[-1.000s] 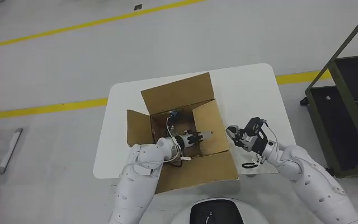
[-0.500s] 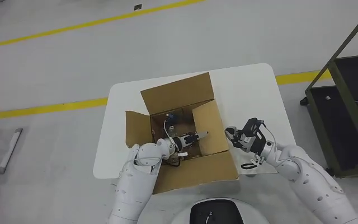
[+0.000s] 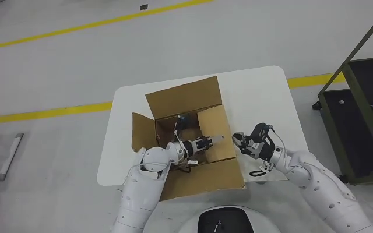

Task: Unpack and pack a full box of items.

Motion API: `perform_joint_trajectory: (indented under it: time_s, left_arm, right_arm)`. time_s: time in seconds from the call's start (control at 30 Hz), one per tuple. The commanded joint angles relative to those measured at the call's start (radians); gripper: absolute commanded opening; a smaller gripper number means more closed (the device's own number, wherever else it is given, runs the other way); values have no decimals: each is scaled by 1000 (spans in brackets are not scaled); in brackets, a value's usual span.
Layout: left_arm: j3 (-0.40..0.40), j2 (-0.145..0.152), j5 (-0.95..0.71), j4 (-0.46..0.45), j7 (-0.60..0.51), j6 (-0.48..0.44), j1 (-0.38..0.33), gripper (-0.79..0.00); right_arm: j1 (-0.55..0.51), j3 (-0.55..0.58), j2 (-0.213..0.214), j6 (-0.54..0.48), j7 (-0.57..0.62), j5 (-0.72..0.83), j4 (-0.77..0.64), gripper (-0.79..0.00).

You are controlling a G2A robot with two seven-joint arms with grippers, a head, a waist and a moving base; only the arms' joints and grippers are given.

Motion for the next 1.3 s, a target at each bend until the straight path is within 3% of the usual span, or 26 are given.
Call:
perform_joint_trajectory:
  time_s: [0.0,0.07,0.13,0.27,0.3,0.33,0.4,0.47,0.77,0.8,0.83,0.87,0.9,1.2,1.27]
  left_arm:
    - [-5,3,-15,-40,-8,-2,6,0]
    - [-9,8,3,-88,-15,-3,11,0]
    - [-12,12,11,-141,-24,-4,18,0]
    - [-5,16,-8,-232,-47,-14,18,0]
    - [8,16,4,-251,-62,-29,8,0]
    - [20,16,12,-261,-67,-38,-1,0]
    - [53,13,23,-273,-64,-54,-23,0]
    - [94,8,38,-273,-57,-65,-48,0]
    - [279,-21,135,-184,14,-116,-131,0]
    - [291,-25,114,-167,19,-119,-132,0]
    - [301,-27,118,-155,20,-125,-141,0]
    - [313,-28,142,-145,19,-129,-149,0]
    - [320,-30,142,-138,26,-129,-151,0]
    - [343,-35,158,-102,33,-122,-166,0]
    - [345,-35,164,-97,35,-122,-167,0]
  right_arm:
    - [0,0,0,2,0,0,-1,-723]
    - [-2,2,0,8,-2,1,-1,-576]
    - [-8,12,0,24,-8,11,-9,-486]
    - [-36,70,5,55,-18,115,-32,-413]
    - [-45,91,7,54,-19,158,-45,-77]
    - [-53,113,10,53,-7,195,-55,-6]
    - [-69,161,17,45,13,266,-88,-52]
    - [-87,209,24,43,43,341,-118,-3]
    - [-148,361,48,61,217,660,-239,0]
    - [-147,372,50,67,234,671,-243,-132]
    - [-146,379,52,73,250,679,-248,-185]
    - [-142,384,54,81,266,678,-252,-308]
    - [-137,386,55,89,281,677,-255,-369]
    - [-46,302,55,187,405,567,-225,-477]
    - [-23,277,53,188,420,562,-205,-536]
